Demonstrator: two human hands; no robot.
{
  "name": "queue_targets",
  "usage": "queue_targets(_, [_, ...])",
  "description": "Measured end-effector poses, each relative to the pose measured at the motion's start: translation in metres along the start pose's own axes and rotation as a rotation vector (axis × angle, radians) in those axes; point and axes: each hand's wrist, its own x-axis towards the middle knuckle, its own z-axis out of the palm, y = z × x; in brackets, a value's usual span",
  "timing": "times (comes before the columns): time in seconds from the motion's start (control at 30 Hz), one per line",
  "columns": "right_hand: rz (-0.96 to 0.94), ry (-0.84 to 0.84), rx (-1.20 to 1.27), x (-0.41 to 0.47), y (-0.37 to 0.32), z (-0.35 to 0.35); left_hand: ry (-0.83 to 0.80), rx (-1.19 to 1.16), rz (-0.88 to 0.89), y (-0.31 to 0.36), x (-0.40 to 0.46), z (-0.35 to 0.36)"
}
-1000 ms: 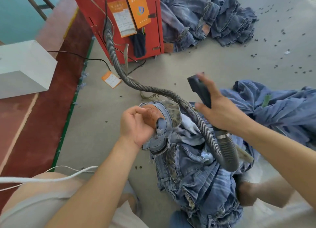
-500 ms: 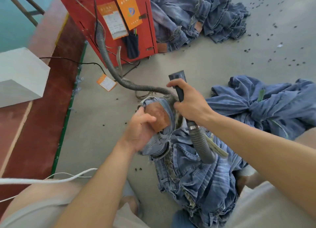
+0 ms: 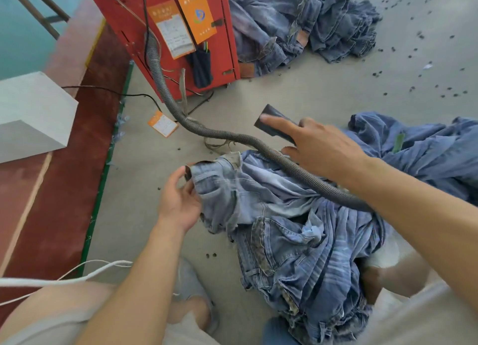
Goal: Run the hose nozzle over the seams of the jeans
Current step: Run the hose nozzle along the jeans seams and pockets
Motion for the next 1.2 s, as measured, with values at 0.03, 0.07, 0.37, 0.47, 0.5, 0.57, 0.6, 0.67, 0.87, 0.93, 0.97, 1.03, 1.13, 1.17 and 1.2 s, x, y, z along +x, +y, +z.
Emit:
queue_targets(0.03, [-0.019, 0.032, -0.030, -0.002, 0.002, -0.005, 0.019, 0.064, -0.015, 0.001, 0.002, -0.004])
queue_targets(0.07, [-0.040, 0.068, -0.058, -0.003, 0.004, -0.009, 0.025, 0.315, -0.057, -0.004, 0.000, -0.006])
queue_targets(0.37, [-0.145, -0.041, -0.147, -0.020, 0.022, -0.010, 0.232, 0.943, -0.061, -0.030, 0.015, -0.031])
queue_targets(0.47, [-0.029, -0.169, -0.087, -0.026, 0.029, 0.005, 0.112, 0.569, -0.017, -0.012, 0.007, -0.015])
queue_targets(0.5, [-0.019, -0.167, -0.060, -0.028, 0.032, 0.010, 0.050, 0.555, -0.001, -0.008, 0.003, -0.009])
queue_targets(0.57, [-0.016, -0.177, -0.003, -0.029, 0.035, 0.015, -0.069, 0.569, 0.025, -0.005, -0.003, 0.000])
queue_targets(0.6, [-0.012, -0.190, 0.018, -0.030, 0.034, 0.016, -0.128, 0.582, 0.027, -0.004, -0.007, 0.005])
queue_targets(0.67, [-0.008, -0.170, 0.034, -0.033, 0.032, 0.017, -0.245, 0.589, -0.007, -0.004, -0.015, 0.013])
queue_targets(0.87, [0.026, -0.020, 0.112, -0.035, 0.025, 0.001, -0.382, 0.574, -0.039, -0.008, -0.034, 0.033])
queue_targets(0.93, [0.038, -0.008, 0.150, -0.036, 0.022, -0.010, -0.396, 0.507, -0.015, -0.008, -0.036, 0.038])
queue_targets(0.97, [0.042, -0.008, 0.160, -0.038, 0.021, -0.016, -0.399, 0.448, -0.013, -0.009, -0.036, 0.040])
queue_targets(1.03, [0.030, -0.022, 0.177, -0.041, 0.016, -0.026, -0.399, 0.309, -0.023, -0.012, -0.036, 0.044])
queue_targets(1.13, [-0.011, -0.102, 0.220, -0.050, 0.009, -0.035, -0.348, 0.170, -0.056, -0.016, -0.037, 0.051])
queue_targets(1.17, [-0.022, -0.148, 0.220, -0.054, 0.006, -0.036, -0.331, 0.143, -0.065, -0.017, -0.037, 0.053])
queue_targets(1.2, [-0.032, -0.192, 0.203, -0.057, 0.002, -0.035, -0.316, 0.127, -0.069, -0.018, -0.037, 0.056])
